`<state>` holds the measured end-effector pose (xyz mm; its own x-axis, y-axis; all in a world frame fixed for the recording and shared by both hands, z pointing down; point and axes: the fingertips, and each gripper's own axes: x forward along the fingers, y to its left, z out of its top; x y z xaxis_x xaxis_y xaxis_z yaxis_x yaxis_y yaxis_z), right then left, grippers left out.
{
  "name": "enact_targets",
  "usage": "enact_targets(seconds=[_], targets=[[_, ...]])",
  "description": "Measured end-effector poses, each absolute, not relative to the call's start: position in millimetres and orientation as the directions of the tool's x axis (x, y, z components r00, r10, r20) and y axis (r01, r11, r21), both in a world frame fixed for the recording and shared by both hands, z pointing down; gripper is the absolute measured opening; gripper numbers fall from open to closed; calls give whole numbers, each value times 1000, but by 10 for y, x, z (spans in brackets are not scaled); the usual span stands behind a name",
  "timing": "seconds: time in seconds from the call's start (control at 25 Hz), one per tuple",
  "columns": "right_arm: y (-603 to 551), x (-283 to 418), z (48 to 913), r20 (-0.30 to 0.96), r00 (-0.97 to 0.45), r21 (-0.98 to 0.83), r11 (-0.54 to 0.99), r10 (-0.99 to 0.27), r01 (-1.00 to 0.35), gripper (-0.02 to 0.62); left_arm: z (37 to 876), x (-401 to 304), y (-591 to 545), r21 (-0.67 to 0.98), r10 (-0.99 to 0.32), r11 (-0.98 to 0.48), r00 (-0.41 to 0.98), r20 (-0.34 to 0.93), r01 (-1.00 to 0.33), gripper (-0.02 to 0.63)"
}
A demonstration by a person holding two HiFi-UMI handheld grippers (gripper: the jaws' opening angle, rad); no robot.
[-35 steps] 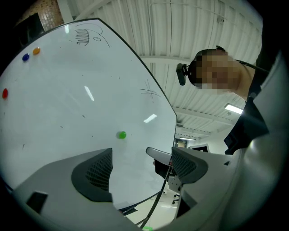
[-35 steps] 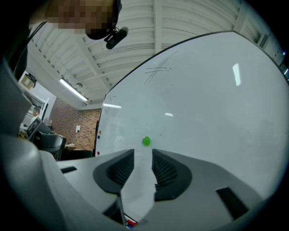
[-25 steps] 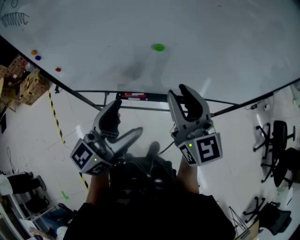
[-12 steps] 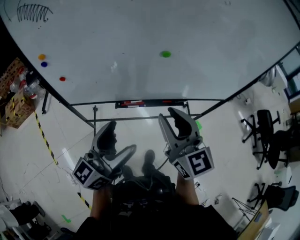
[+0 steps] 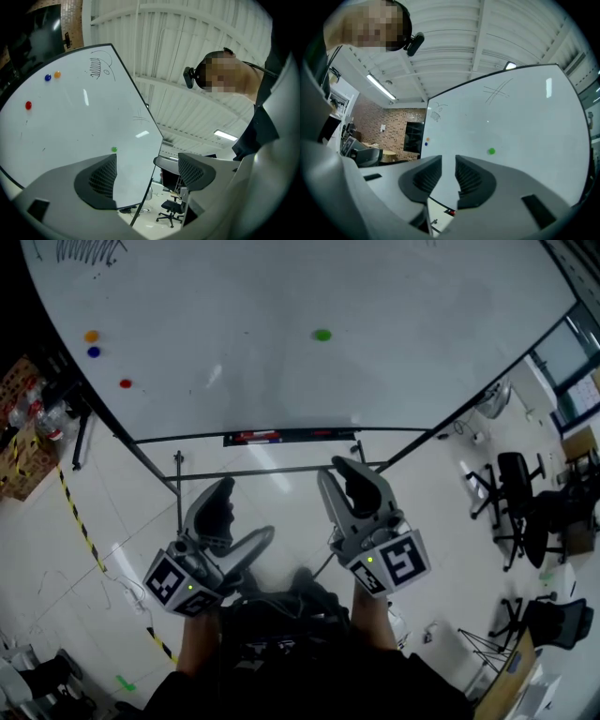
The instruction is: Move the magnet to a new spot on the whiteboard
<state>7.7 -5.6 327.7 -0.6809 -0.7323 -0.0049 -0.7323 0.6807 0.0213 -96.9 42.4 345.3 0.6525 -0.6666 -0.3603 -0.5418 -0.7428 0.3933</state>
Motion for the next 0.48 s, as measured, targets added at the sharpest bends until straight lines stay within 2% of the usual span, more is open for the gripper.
enact_targets(seconds=[0.2, 0.48], targets=[[-3, 214, 3051, -66, -719, 29, 719, -692, -694, 103, 3219, -810, 480, 338, -673, -739, 634, -381, -582, 405], [111, 838, 3064, -92, -748, -8, 751, -658, -660, 95, 3147, -134, 523, 312, -664, -748, 660, -350, -587, 404]])
